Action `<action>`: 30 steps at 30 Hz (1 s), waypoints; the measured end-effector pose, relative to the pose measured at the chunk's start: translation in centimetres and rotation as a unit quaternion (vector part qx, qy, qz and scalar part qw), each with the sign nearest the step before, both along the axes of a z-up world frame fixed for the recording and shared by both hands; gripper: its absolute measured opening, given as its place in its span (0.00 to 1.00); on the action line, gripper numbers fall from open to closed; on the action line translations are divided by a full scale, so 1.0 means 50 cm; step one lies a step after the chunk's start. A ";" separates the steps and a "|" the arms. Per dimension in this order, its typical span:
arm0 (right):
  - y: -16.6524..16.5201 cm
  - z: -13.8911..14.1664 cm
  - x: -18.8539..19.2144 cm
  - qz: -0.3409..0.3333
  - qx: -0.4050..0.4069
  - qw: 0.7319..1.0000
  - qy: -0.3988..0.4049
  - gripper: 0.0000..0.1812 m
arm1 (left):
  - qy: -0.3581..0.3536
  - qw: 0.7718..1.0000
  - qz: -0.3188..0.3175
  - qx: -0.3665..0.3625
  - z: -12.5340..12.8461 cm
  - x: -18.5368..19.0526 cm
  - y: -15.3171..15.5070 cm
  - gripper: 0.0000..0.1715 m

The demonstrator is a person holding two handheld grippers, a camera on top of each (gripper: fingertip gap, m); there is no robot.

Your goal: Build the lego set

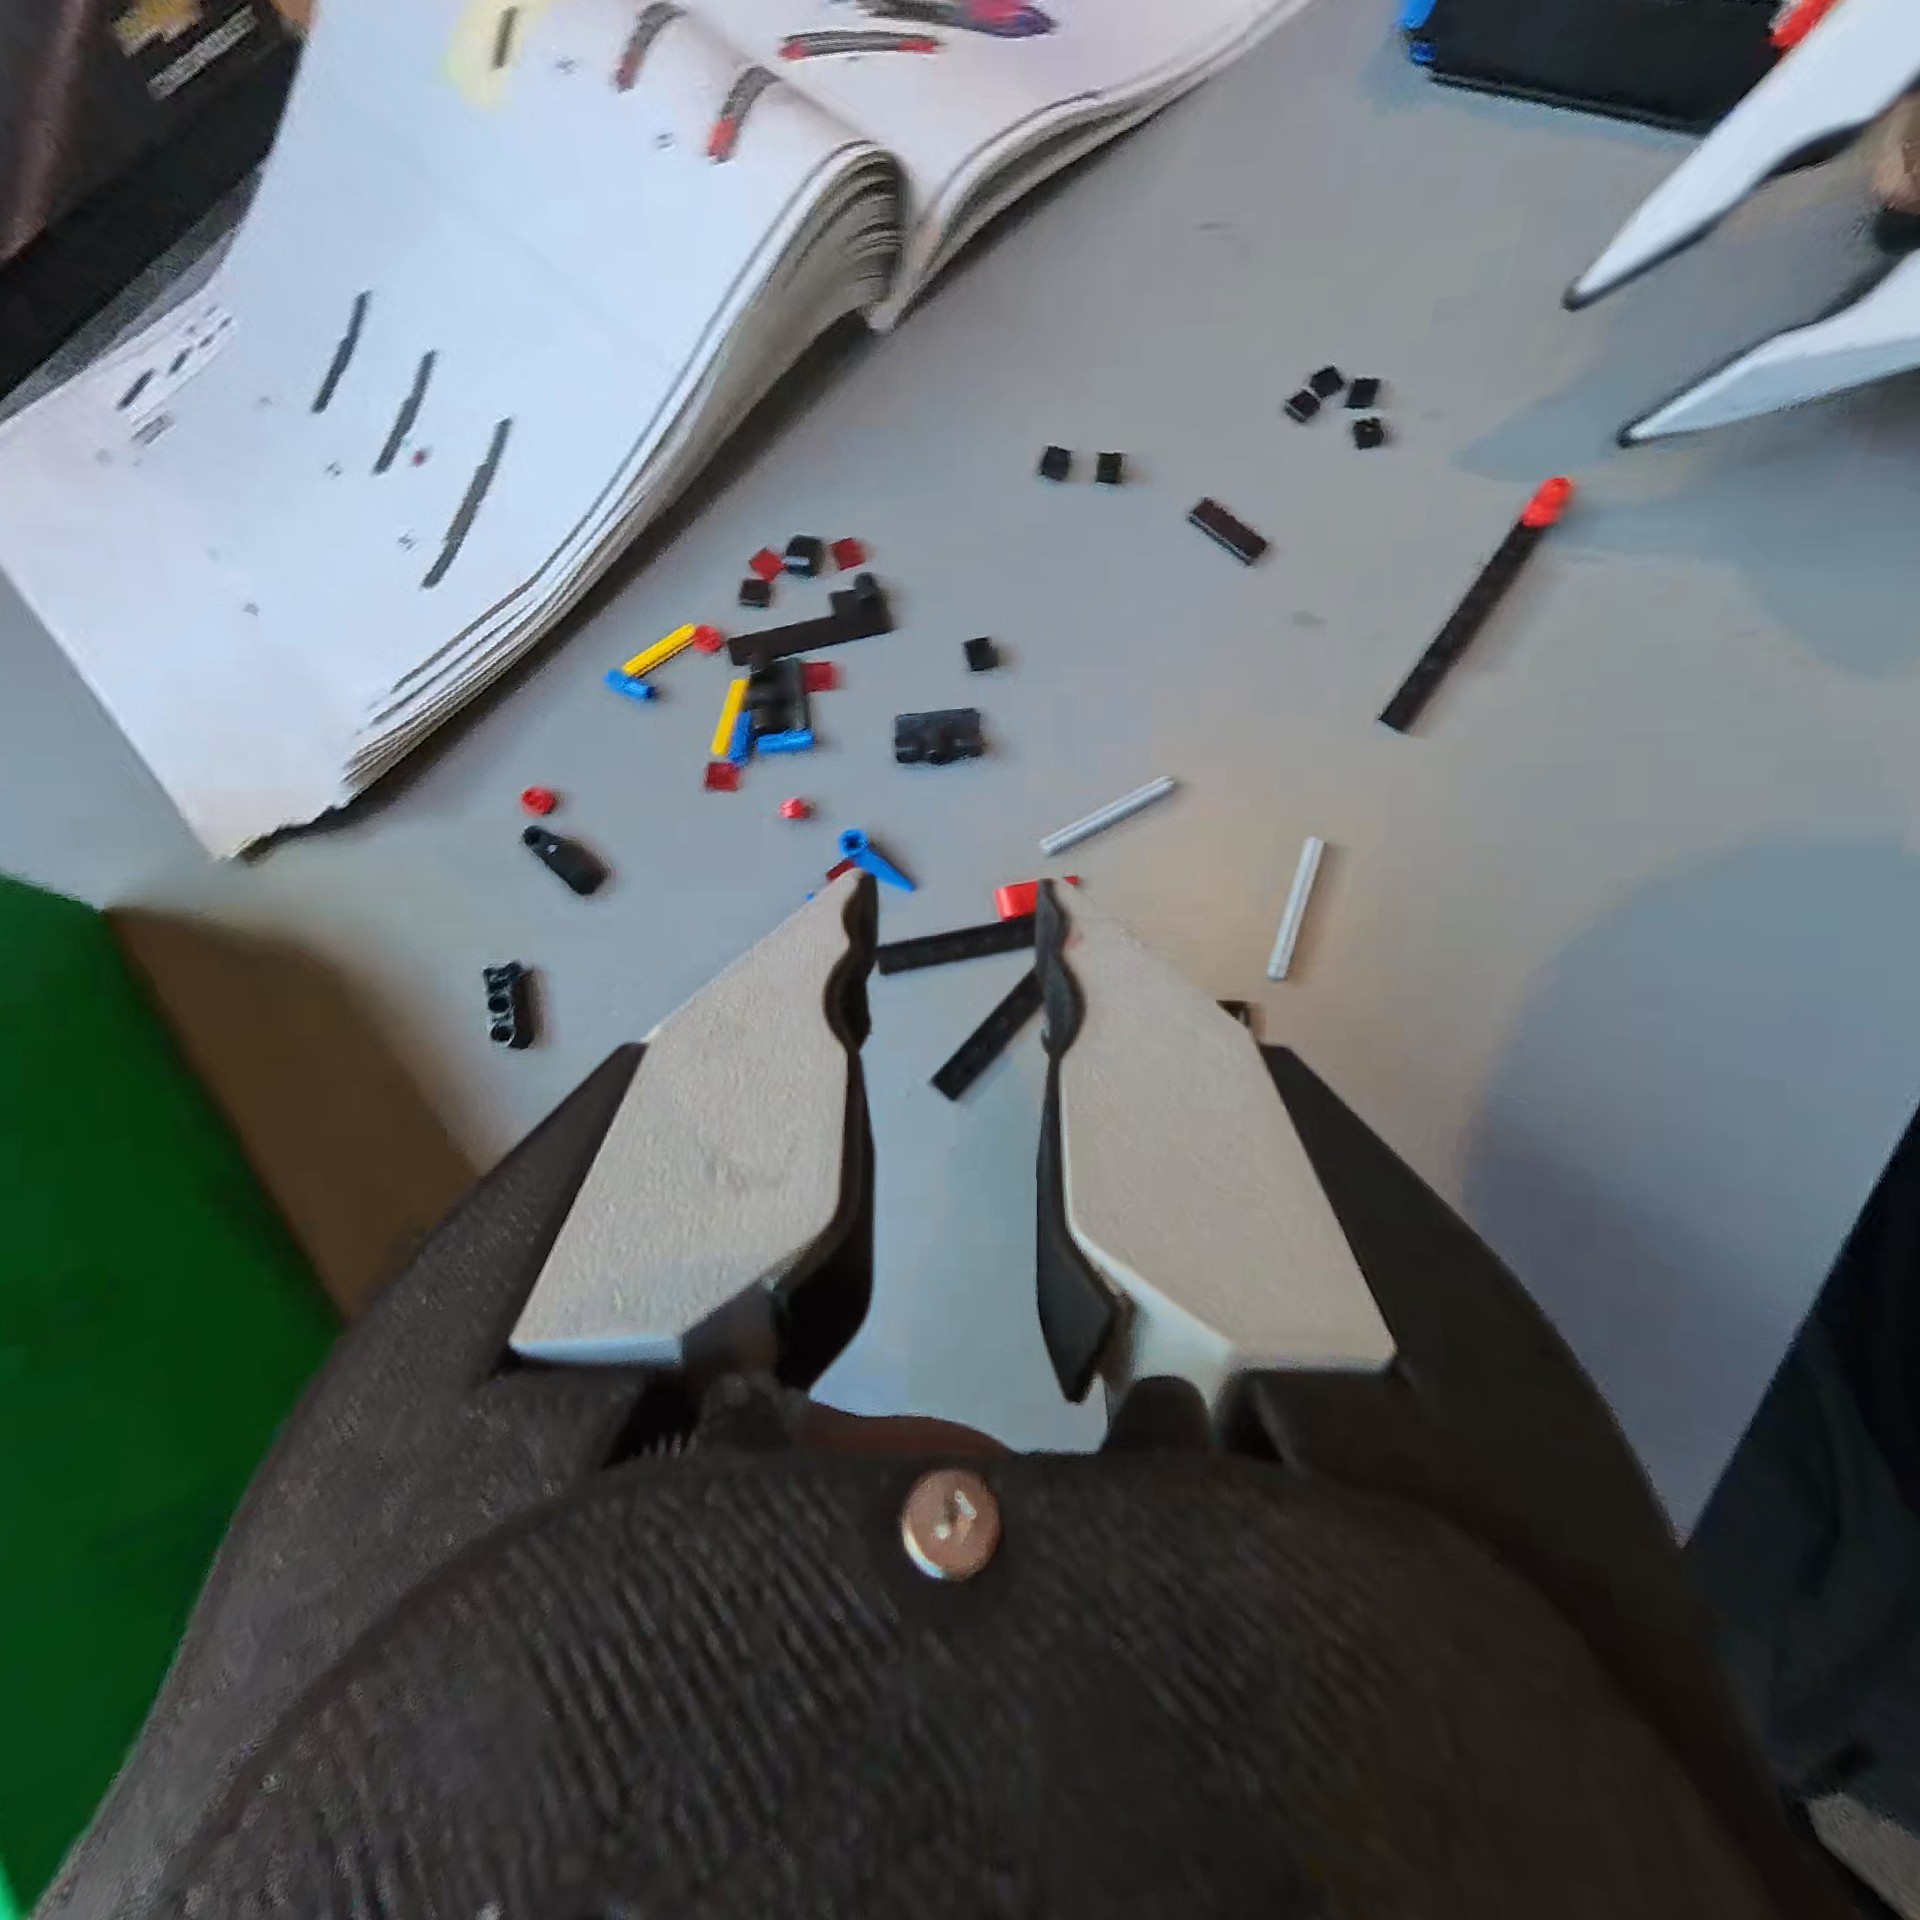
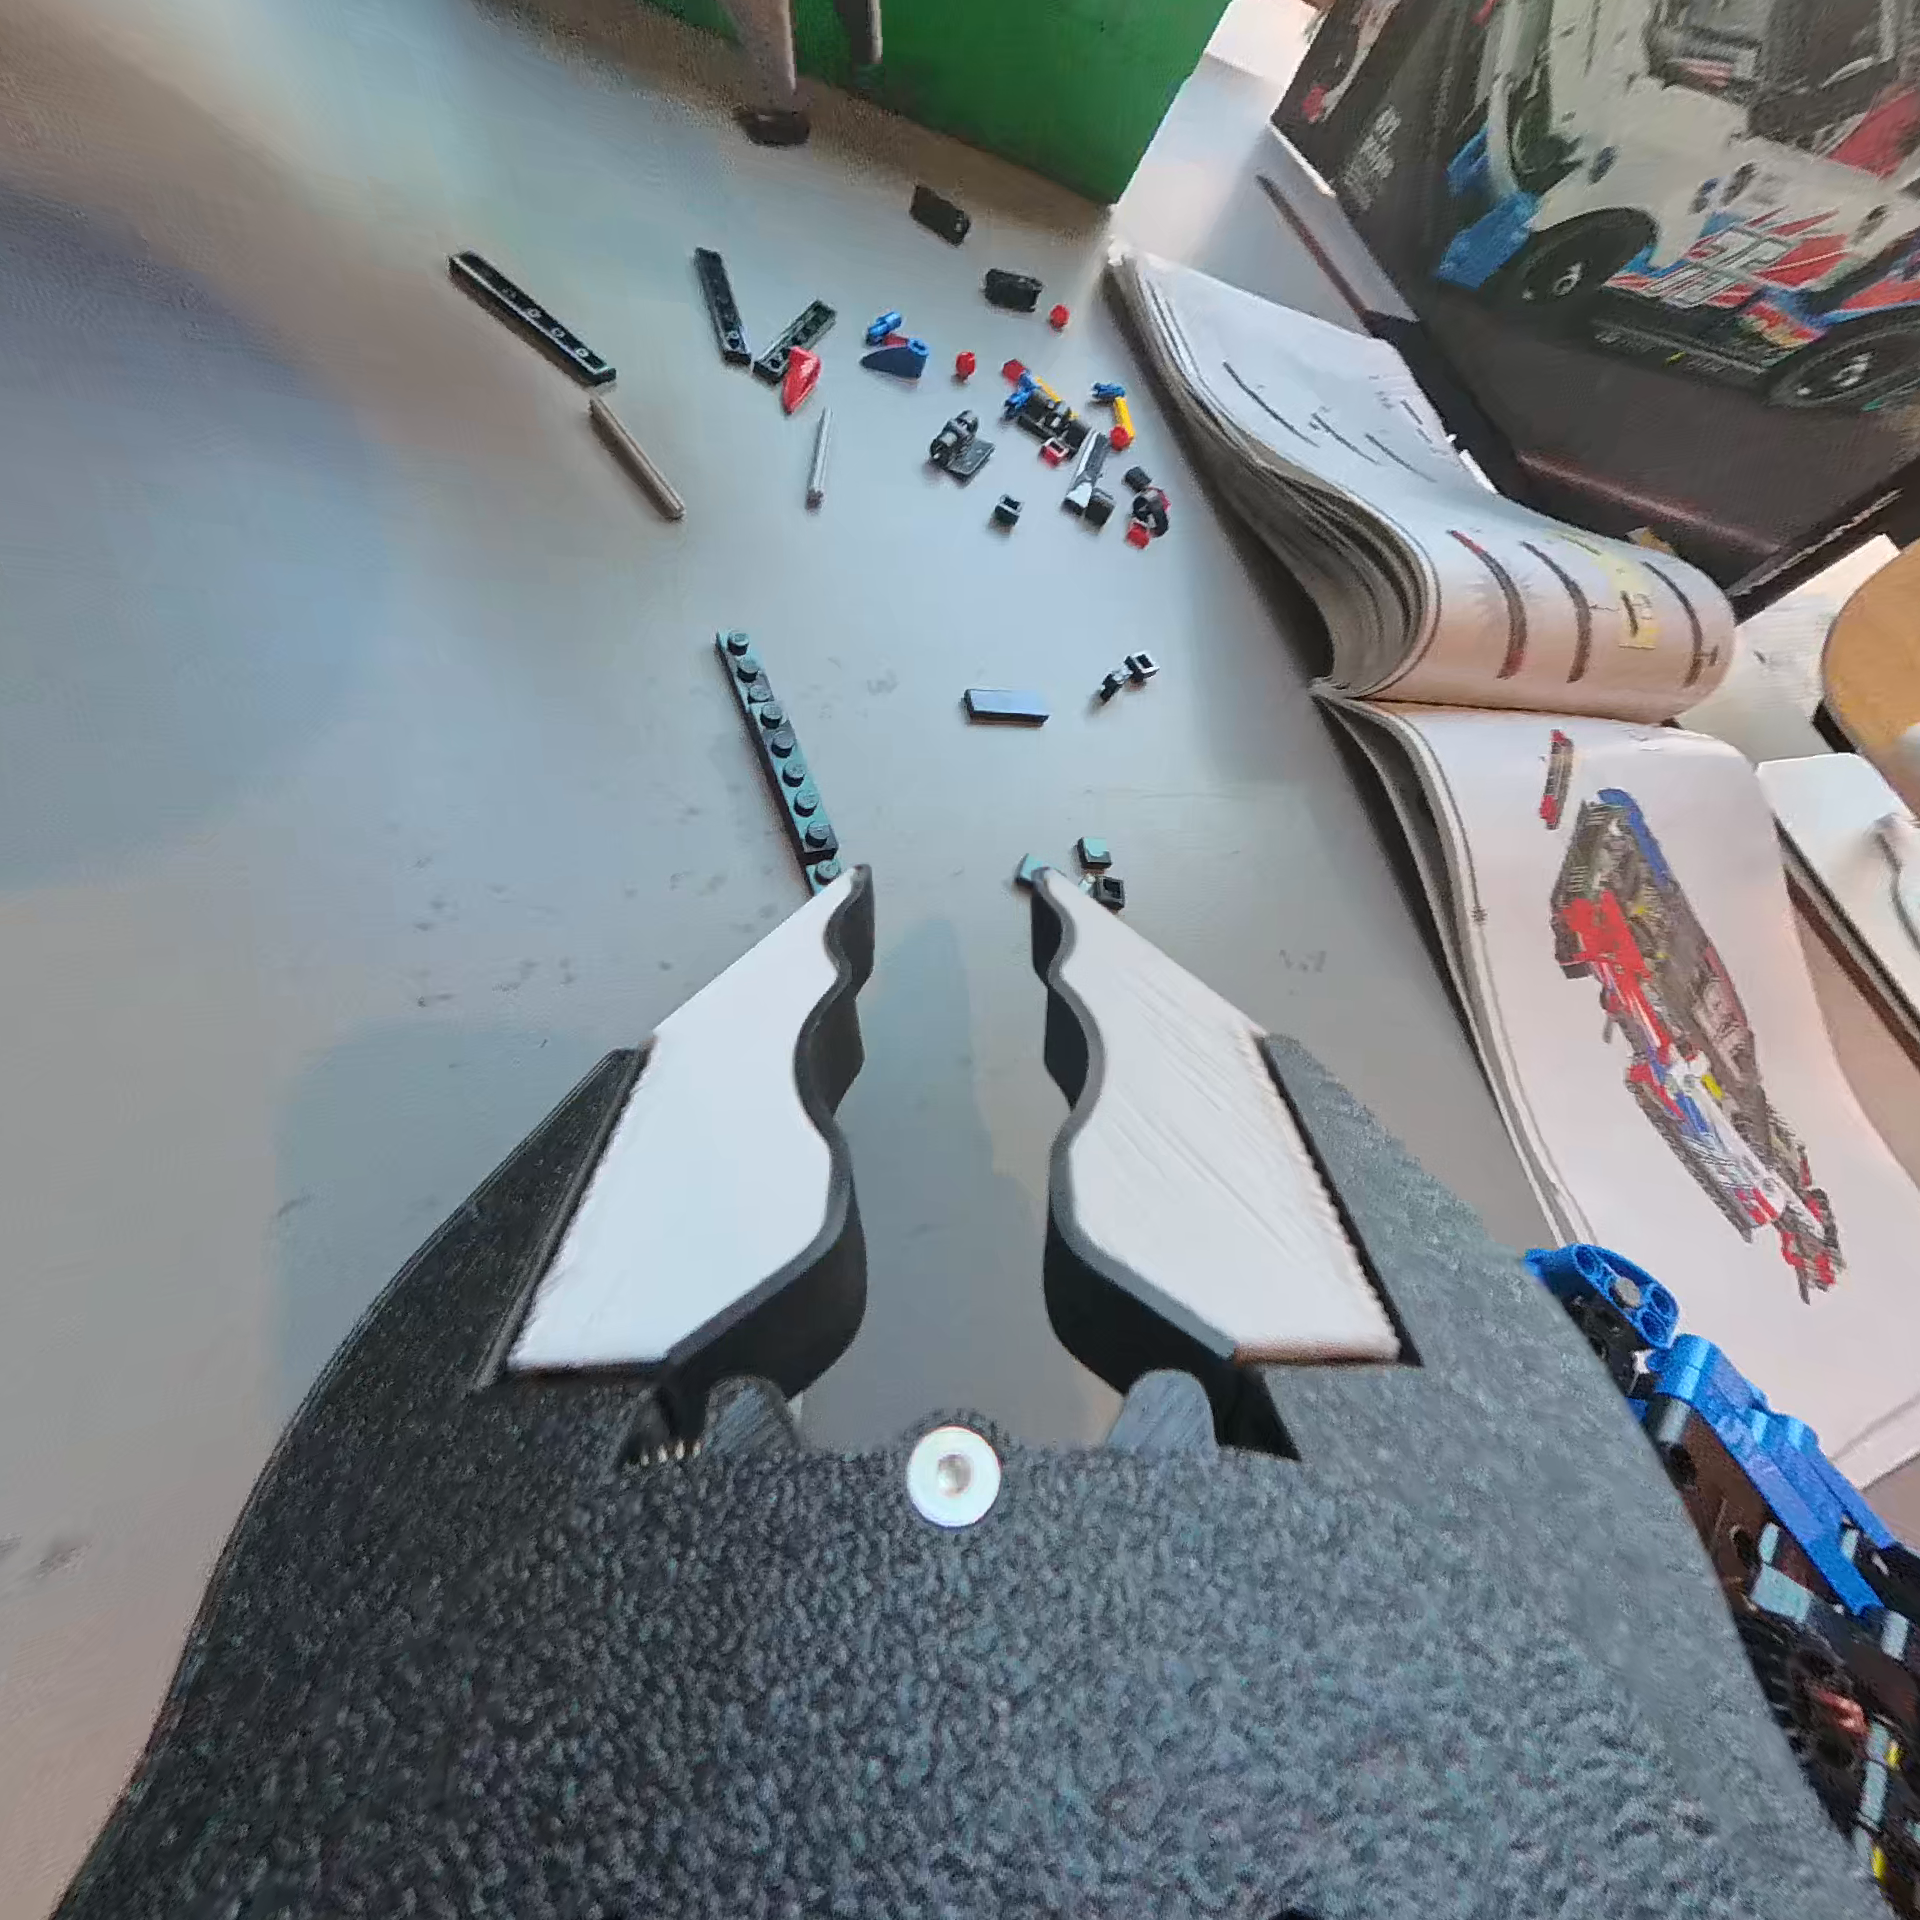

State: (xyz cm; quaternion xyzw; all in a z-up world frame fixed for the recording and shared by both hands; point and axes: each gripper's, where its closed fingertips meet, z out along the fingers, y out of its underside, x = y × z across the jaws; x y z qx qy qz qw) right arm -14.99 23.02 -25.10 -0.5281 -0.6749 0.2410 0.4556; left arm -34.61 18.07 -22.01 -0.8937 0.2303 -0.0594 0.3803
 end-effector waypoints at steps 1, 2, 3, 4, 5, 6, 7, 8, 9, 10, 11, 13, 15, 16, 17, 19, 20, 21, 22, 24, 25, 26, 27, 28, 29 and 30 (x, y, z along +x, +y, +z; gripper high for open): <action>0.002 0.002 -0.002 -0.002 0.003 1.000 0.004 0.17 | -0.007 1.000 0.010 0.001 0.001 -0.008 0.004 0.16; 0.004 0.005 -0.004 -0.003 0.007 1.000 0.009 0.17 | -0.013 1.000 0.015 0.001 0.001 -0.011 0.011 0.14; 0.006 0.009 -0.006 -0.006 0.014 1.000 0.015 0.17 | -0.014 1.000 0.015 -0.002 -0.004 -0.011 0.018 0.13; 0.007 0.013 -0.006 -0.008 0.023 0.999 0.022 0.17 | -0.008 1.000 0.013 -0.006 -0.011 -0.013 0.027 0.12; 0.008 0.017 -0.006 -0.009 0.034 0.999 0.030 0.16 | 0.003 1.000 0.015 -0.012 -0.022 -0.021 0.039 0.11; 0.007 0.021 -0.006 -0.008 0.045 0.998 0.037 0.15 | 0.015 1.000 0.017 -0.019 -0.035 -0.030 0.051 0.11; 0.004 0.022 -0.006 -0.006 0.056 0.998 0.041 0.14 | 0.022 0.999 0.019 -0.028 -0.048 -0.040 0.063 0.10; 0.001 0.022 -0.007 -0.002 0.063 0.997 0.040 0.13 | 0.025 0.999 0.021 -0.037 -0.060 -0.047 0.074 0.09; -0.001 0.020 -0.007 0.000 0.068 0.997 0.039 0.13 | 0.022 0.998 0.020 -0.046 -0.070 -0.050 0.083 0.09; -0.003 0.019 -0.007 0.001 0.072 0.997 0.038 0.13 | 0.018 0.998 0.015 -0.055 -0.078 -0.050 0.089 0.08; -0.004 0.020 -0.007 0.003 0.073 0.997 0.039 0.13 | 0.017 0.998 0.012 -0.062 -0.085 -0.051 0.095 0.07; -0.006 0.021 -0.006 0.006 0.069 0.997 0.042 0.13 | 0.020 0.997 0.008 -0.072 -0.092 -0.055 0.103 0.07; -0.008 0.024 -0.005 0.011 0.062 0.997 0.046 0.11 | 0.019 0.997 0.004 -0.076 -0.093 -0.055 0.108 0.07; -0.009 0.025 -0.005 0.014 0.058 0.997 0.047 0.10 | 0.018 0.997 0.002 -0.079 -0.094 -0.055 0.110 0.07; -0.010 0.025 -0.005 0.015 0.053 0.997 0.048 0.10 | 0.017 0.996 0.000 -0.083 -0.096 -0.055 0.111 0.08; -0.009 0.027 -0.005 0.016 0.045 0.998 0.049 0.10 | 0.016 0.996 -0.004 -0.090 -0.100 -0.054 0.114 0.08; -0.009 0.027 -0.005 0.017 0.040 0.998 0.050 0.10 | 0.015 0.995 -0.006 -0.095 -0.103 -0.053 0.114 0.08; -0.009 0.028 -0.004 0.017 0.037 0.998 0.051 0.10 | 0.016 0.995 -0.005 -0.099 -0.107 -0.055 0.115 0.08; -0.009 0.029 -0.004 0.017 0.034 0.998 0.052 0.10 | 0.015 0.995 -0.003 -0.102 -0.111 -0.056 0.116 0.08; -0.009 0.028 -0.004 0.019 0.031 0.998 0.051 0.10 | 0.005 0.994 -0.007 -0.112 -0.119 -0.053 0.116 0.08; -0.009 0.028 -0.004 0.019 0.029 0.998 0.050 0.10 | 0.003 0.993 -0.009 -0.115 -0.123 -0.051 0.116 0.08; -0.008 0.028 -0.005 0.019 0.027 0.998 0.050 0.10 | 0.002 0.993 -0.009 -0.114 -0.125 -0.050 0.117 0.07; -0.007 0.028 -0.005 0.018 0.025 0.998 0.050 0.10 | -0.001 0.993 -0.012 -0.114 -0.125 -0.048 0.116 0.05; -0.007 0.028 -0.005 0.018 0.023 0.998 0.050 0.10 | -0.001 0.993 -0.012 -0.115 -0.125 -0.048 0.116 0.02; -0.006 0.028 -0.005 0.017 0.021 0.998 0.050 0.10 | -0.001 0.993 -0.013 -0.115 -0.125 -0.048 0.114 0.03; -0.006 0.028 -0.005 0.018 0.020 0.998 0.050 0.10 | 0.000 0.993 -0.015 -0.115 -0.125 -0.049 0.112 0.03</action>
